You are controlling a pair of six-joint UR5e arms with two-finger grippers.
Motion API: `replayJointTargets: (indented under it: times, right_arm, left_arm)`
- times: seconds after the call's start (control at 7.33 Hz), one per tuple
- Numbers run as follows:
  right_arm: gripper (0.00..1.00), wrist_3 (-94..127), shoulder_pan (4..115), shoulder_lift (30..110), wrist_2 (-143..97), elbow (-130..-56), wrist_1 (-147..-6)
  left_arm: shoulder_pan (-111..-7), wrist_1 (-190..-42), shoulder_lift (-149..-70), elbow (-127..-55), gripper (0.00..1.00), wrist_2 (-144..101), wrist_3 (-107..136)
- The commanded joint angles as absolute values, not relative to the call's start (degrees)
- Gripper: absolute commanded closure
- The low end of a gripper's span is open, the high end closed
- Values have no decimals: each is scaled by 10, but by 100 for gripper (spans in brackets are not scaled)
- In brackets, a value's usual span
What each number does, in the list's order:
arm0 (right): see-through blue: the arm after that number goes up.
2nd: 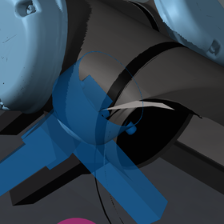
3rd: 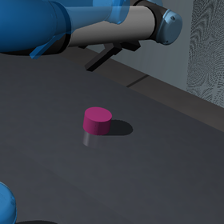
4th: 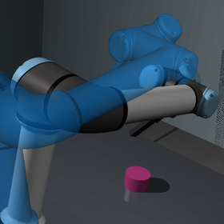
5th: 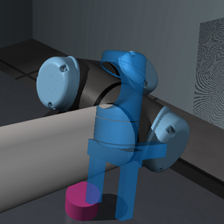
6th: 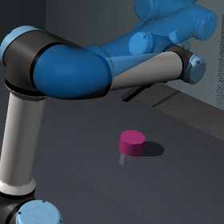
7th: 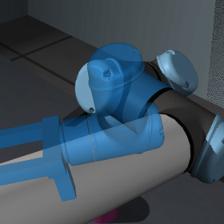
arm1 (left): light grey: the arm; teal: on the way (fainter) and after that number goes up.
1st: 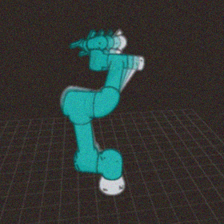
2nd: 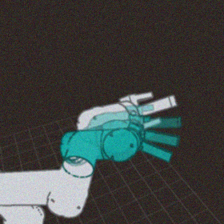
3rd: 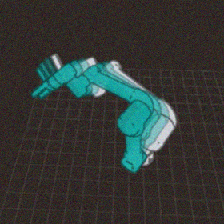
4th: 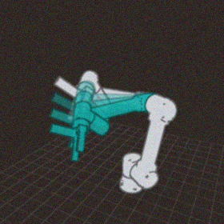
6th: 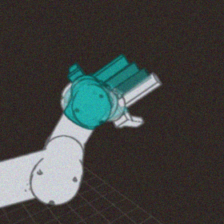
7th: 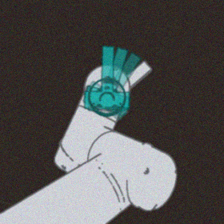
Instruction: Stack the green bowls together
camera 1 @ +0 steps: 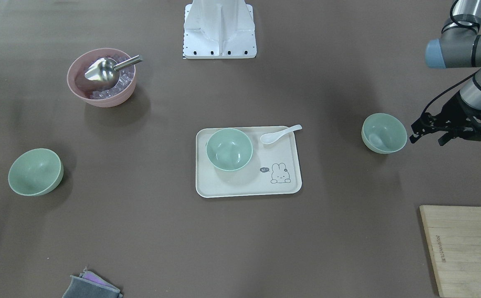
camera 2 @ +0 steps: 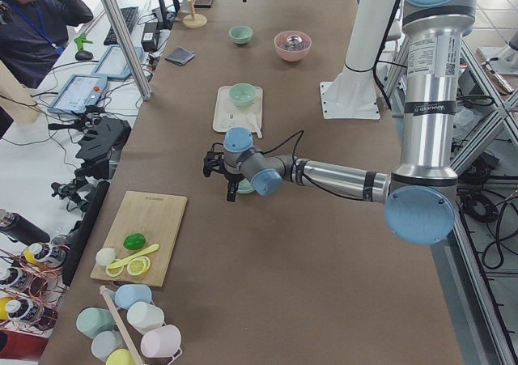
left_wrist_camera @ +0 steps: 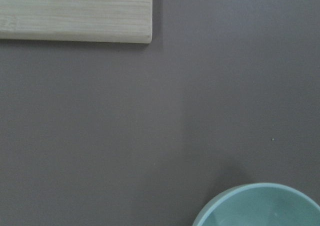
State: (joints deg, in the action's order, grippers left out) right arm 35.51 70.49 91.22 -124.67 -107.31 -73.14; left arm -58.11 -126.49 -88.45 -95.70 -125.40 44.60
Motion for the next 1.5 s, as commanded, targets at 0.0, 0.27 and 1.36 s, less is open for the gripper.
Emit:
replayJointTargets:
  times: [0.0,0.27,1.36]
  right_arm:
    - [1,355,705,923,-1245,-1072,-706]
    - [1,355,705,924,-1245,-1072,-705]
    - [1,355,705,925,-1245,-1073,-705]
  left_arm:
    - [-555,-1276,-872,-961,13,-1235,453]
    - [-547,-1281,-872,-960,35,-1235,451]
    - [-541,-1281,-878,-958,78,-1233,451]
